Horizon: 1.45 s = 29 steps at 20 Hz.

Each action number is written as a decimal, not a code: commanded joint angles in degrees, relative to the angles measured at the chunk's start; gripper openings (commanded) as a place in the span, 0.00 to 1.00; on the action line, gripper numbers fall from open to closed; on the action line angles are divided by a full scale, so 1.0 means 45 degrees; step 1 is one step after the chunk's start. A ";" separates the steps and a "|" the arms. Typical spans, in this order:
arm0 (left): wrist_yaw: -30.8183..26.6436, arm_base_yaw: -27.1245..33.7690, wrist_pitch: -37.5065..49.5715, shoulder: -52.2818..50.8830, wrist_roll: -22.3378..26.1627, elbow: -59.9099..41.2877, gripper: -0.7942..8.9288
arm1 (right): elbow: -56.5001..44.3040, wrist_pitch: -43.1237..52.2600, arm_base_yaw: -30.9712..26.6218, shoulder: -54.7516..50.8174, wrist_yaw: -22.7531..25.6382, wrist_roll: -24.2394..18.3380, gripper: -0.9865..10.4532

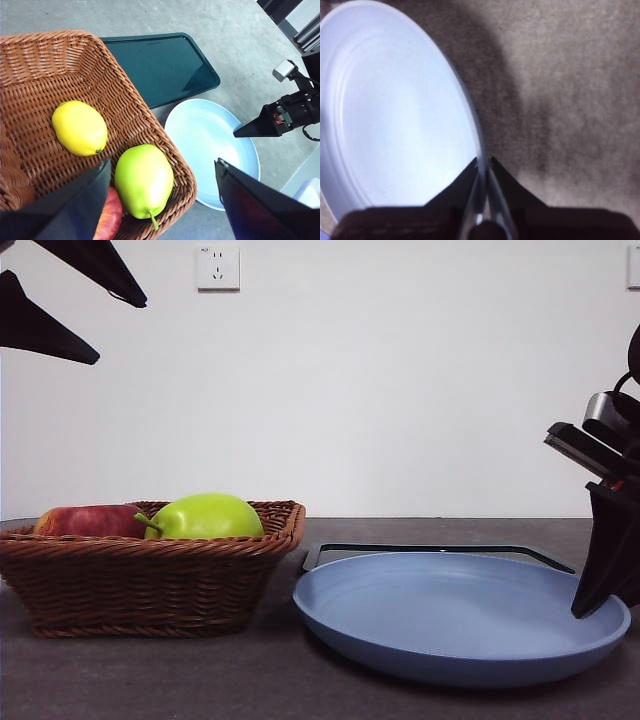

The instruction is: Take the lemon from the basket,put the lemon in the plate,hand out the plate

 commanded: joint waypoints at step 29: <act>-0.5974 -0.2050 -0.0253 1.0598 0.0573 0.5105 0.24 | 0.0189 -0.3789 0.0000 -0.6781 -0.0019 -0.0034 0.09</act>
